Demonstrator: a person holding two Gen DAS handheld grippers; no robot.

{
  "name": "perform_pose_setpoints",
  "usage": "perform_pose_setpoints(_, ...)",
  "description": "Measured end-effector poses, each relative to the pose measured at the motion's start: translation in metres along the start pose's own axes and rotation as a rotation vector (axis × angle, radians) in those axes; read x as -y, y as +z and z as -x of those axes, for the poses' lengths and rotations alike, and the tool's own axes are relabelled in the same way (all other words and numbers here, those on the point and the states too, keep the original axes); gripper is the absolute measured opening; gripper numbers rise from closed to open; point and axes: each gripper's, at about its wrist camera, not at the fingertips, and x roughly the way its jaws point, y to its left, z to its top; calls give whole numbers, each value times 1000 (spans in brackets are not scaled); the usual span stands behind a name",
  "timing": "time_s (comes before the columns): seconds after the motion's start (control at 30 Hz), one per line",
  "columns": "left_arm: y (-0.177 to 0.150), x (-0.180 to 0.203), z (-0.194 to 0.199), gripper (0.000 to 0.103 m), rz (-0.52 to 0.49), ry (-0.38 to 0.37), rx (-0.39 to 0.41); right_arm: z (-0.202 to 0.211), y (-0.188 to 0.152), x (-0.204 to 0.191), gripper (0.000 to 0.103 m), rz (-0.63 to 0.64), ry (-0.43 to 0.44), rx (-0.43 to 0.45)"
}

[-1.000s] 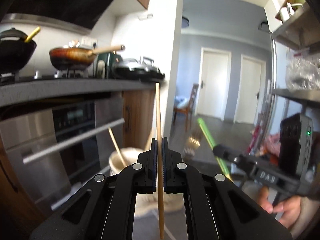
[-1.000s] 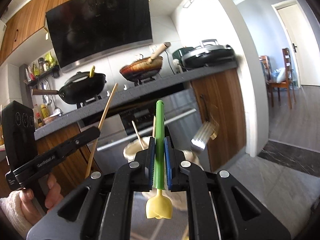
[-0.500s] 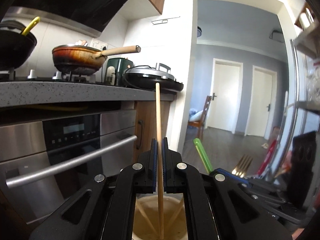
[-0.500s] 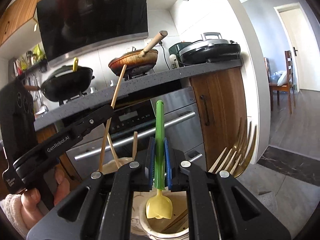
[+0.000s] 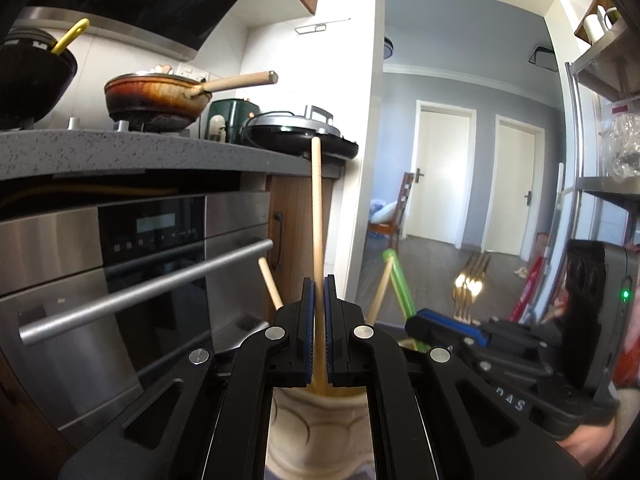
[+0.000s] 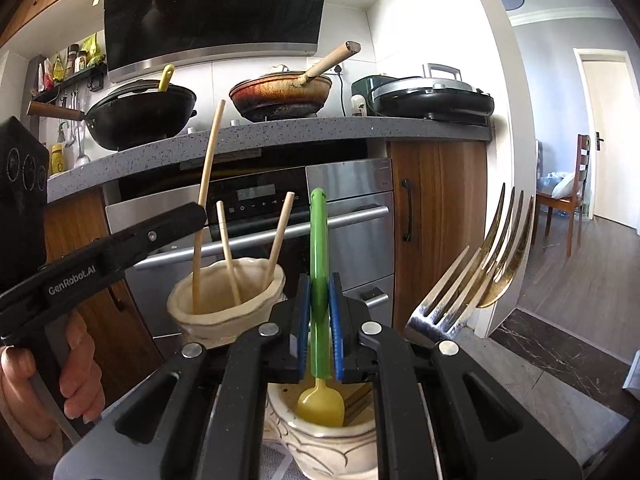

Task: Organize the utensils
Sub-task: 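Drop chopstick into tall cup with left tool while right drops spatula in small cup, then withdraw both tools from the holder back over the table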

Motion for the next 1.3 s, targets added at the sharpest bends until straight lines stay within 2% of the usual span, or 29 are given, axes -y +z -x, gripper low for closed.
perform_pose_setpoints(0.4, -17, 10, 18, 6, -13, -18, -82, 21, -14, -10, 10, -15, -13, -57)
perform_pose_setpoints(0.53, -16, 15, 27, 20, -39, 5, -62, 28, -15, -9, 10, -17, -22, -52)
perform_pose_setpoints(0.67, -13, 20, 38, 28, -51, 5, -45, 32, -15, -9, 14, -22, -29, -47)
perform_pose_setpoints(0.7, -13, 21, 41, 30, -55, 7, -44, 34, -14, -9, 20, -30, -30, -43)
perform_pose_setpoints(0.77, -12, 23, 46, 42, -60, 10, -38, 40, -13, -9, 29, -37, -27, -32)
perform_pose_setpoints(0.83, -11, 25, 51, 50, -66, 17, -33, 49, -11, -10, 37, -46, -28, -16)
perform_pose_setpoints(0.87, -11, 27, 54, 53, -71, 19, -32, 54, -10, -11, 44, -50, -31, -10)
perform_pose_setpoints(0.97, -10, 32, 66, 63, -80, 26, -27, 69, -6, -10, 74, -65, -44, 11)
perform_pose_setpoints(1.0, -10, 33, 71, 65, -82, 28, -21, 76, -5, -10, 78, -71, -45, 21)
perform_pose_setpoints(1.07, -10, 36, 80, 77, -82, 26, -8, 88, -5, -9, 86, -71, -55, 29)
perform_pose_setpoints(1.2, -12, 42, 99, 88, -77, 24, 13, 119, -10, -5, 97, -72, -100, 39)
perform_pose_setpoints(1.3, -15, 46, 112, 93, -70, 27, 22, 140, -16, -2, 98, -73, -119, 48)
